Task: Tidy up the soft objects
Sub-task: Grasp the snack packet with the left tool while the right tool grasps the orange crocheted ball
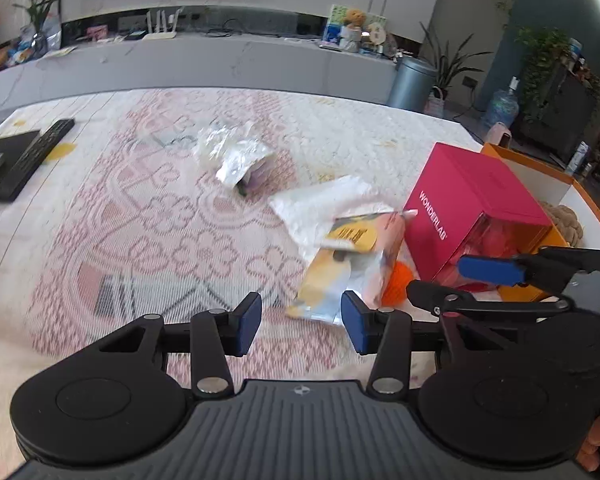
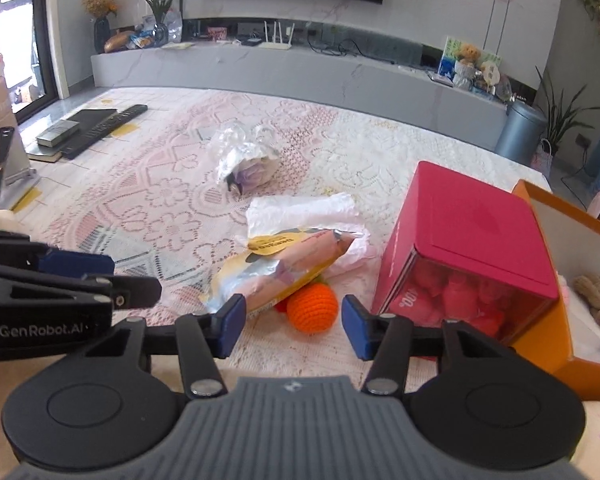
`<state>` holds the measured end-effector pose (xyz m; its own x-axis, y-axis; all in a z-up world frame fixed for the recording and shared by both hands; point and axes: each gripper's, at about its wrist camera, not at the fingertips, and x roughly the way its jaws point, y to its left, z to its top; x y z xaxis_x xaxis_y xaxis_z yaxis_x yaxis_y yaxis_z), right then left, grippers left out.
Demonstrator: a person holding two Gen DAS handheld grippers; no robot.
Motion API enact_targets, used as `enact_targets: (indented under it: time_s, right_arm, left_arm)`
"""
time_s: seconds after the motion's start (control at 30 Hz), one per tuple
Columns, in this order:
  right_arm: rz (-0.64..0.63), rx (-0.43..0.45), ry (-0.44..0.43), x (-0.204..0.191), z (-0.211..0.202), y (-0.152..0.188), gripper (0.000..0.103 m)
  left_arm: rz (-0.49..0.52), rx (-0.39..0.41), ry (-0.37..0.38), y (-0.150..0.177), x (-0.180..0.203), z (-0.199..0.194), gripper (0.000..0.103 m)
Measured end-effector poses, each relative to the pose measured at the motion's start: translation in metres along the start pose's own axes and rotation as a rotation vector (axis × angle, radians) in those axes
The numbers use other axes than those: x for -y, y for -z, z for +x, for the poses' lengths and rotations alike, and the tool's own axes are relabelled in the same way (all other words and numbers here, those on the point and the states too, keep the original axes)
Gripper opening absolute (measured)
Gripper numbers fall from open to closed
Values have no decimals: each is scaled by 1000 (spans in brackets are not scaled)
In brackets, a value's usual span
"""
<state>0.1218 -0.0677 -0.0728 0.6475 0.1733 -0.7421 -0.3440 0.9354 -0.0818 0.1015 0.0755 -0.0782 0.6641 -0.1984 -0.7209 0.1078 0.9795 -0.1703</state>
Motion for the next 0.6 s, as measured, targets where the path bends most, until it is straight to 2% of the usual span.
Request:
enact_targets:
  time_s: [0.07,0.1,0.3,0.43,0.47,0.6]
  right_arm:
    - [-18,-14,29,0,7,-2,34]
    - [-15,-24,29,2,11,-2,32]
    - [22,-81,-3,14,28,4,32]
    - [6,-92,-40,16,34,9,32]
    - [-15,-99,-47,16,35,11,32]
    - [-31,-121,-71,19,40,17,33]
  left_arm:
    - [46,7,24,-7,4,4,53]
    - [70,8,36,-9,7,6,53]
    - [228,-8,80,-14,28,28,56]
    - [221,-54,113,-14,31,44,60]
    - [221,-62,120,-15,33,47,64]
    - [241,-101,77,-13,47,62,67]
